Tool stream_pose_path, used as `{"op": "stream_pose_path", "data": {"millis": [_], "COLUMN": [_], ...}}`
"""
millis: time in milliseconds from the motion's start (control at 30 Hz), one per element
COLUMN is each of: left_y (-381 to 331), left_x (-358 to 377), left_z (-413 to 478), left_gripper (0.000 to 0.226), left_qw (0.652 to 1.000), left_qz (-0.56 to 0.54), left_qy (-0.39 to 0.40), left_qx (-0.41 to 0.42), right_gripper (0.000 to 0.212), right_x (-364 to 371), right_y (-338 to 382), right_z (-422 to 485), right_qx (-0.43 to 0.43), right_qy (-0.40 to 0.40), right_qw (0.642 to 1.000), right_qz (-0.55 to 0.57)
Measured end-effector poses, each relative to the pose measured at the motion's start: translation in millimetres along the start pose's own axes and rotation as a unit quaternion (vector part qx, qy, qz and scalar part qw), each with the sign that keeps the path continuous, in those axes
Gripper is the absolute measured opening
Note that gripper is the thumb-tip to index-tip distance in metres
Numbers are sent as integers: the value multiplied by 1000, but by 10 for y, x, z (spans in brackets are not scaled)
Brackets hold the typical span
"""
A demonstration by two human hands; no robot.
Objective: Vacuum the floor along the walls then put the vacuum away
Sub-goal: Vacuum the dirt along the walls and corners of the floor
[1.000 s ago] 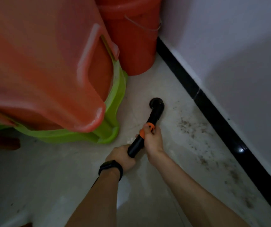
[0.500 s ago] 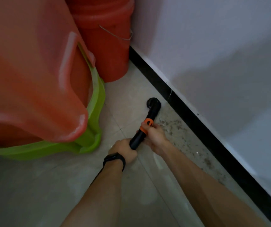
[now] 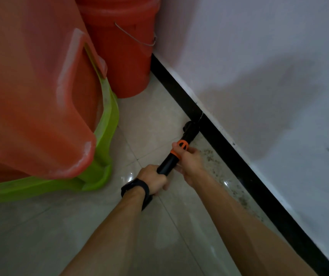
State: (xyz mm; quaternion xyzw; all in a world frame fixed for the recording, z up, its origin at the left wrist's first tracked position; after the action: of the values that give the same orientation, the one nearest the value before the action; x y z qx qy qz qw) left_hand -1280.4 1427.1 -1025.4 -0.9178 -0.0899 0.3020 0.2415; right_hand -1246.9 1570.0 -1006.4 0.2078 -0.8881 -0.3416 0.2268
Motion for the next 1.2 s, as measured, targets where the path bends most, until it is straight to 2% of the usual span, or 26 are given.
{"op": "stream_pose_path", "data": {"millis": [100,300,433,567,767,867,1033,1200], "left_y": [33,305,687,960,727,543,435,276], "left_x": [-26,-243,-300,-249,-95,10,48,-5], "left_z": [-41,-278,-570,-829,-778,-695,-598,-562], "left_gripper": [28,22,16,16,10,13,12,7], "left_qw": [1000,991,990,990,989,985,986,980], "left_qz": [26,126,121,99,117,152,154,181], "left_qy": [-3,-44,-69,-70,-77,-81,-62,-84], "left_qx": [1,-9,-39,-77,-57,-26,-12,6], "right_gripper": [33,14,24,19,23,16,16,16], "right_x": [38,232,422,505,273,130,41,59], "right_y": [-52,-305,-645,-935,-820,-730,-634,-518], "right_z": [-22,-217,-469,-670,-568,-436,-312,-209], "right_qx": [41,106,126,151,99,66,50,45], "right_qy": [28,53,70,83,29,2,-9,-18], "right_qw": [998,990,989,984,993,996,998,997], "right_qz": [39,71,43,51,50,65,39,53]}}
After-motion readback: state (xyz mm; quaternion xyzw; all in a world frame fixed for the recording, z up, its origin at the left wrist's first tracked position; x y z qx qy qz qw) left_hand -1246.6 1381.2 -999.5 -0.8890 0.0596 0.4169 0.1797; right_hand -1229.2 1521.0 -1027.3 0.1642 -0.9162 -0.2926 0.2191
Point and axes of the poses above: each hand's wrist, its own z-axis towards the middle knuckle, its own x-axis out of the palm, y = z × x, the point moved 7 cm from there along z, towards the middle knuckle, and after that the axes turned 15 degrees about z, right-handed, at the moved point
